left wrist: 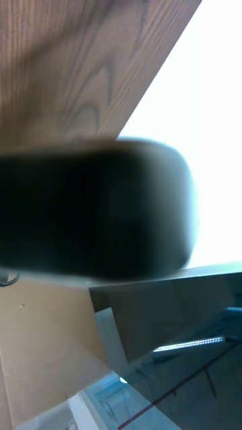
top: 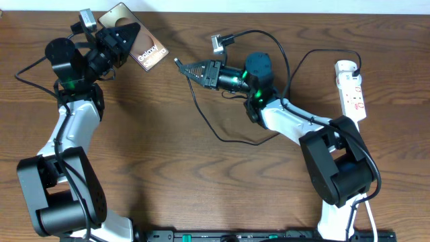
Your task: Plug charger to phone and switch on socket
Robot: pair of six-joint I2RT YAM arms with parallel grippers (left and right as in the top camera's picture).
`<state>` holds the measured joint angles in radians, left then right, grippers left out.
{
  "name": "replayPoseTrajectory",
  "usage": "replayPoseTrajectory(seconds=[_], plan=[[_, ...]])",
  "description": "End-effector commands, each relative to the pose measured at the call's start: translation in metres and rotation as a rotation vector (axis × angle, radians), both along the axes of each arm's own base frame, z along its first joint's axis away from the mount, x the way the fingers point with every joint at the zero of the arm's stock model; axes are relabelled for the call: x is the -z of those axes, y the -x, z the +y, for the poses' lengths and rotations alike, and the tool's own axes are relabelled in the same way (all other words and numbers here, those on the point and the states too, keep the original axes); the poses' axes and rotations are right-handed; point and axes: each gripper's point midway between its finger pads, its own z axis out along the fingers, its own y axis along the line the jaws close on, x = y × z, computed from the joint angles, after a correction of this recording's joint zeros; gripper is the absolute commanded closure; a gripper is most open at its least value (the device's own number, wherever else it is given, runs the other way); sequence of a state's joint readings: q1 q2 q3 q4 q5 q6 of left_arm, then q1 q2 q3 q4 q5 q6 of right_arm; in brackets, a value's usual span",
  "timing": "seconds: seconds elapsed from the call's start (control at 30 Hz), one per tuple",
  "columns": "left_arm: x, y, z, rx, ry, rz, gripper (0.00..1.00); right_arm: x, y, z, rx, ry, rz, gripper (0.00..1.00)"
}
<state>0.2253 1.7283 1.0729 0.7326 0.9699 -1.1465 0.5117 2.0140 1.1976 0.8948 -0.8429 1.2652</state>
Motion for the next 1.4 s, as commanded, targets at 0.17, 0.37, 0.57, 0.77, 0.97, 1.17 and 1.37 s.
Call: replayPoseTrajectory(seconds=[0.17, 0.37, 0.57, 0.77, 0.97, 1.17, 1.37], plan=[[-0.009, 0.000, -0.002, 0.007, 0.048, 0.016, 0.93, -0.009, 0.005, 0.012, -0.007, -0.028, 0.020, 0.99], [-0.009, 0.002, -0.003, 0.019, 0.048, 0.017, 0.93, -0.017, 0.008, 0.014, -0.014, -0.053, 0.003, 0.99], [-0.009, 0.004, -0.006, 0.038, 0.048, 0.018, 0.93, -0.017, 0.010, 0.015, -0.018, -0.053, 0.004, 0.99], [-0.009, 0.005, -0.010, 0.049, 0.061, 0.030, 0.93, -0.017, 0.010, 0.016, -0.018, -0.053, 0.004, 0.99], [-0.009, 0.005, -0.024, 0.072, 0.060, 0.029, 0.93, -0.017, 0.012, 0.018, -0.020, -0.054, 0.003, 0.99], [-0.010, 0.004, -0.026, 0.069, 0.060, 0.025, 0.93, -0.018, 0.013, 0.019, -0.025, -0.054, 0.002, 0.99], [-0.012, 0.005, -0.026, 0.072, 0.057, 0.013, 0.93, -0.018, 0.013, 0.018, -0.024, -0.055, 0.001, 0.99]])
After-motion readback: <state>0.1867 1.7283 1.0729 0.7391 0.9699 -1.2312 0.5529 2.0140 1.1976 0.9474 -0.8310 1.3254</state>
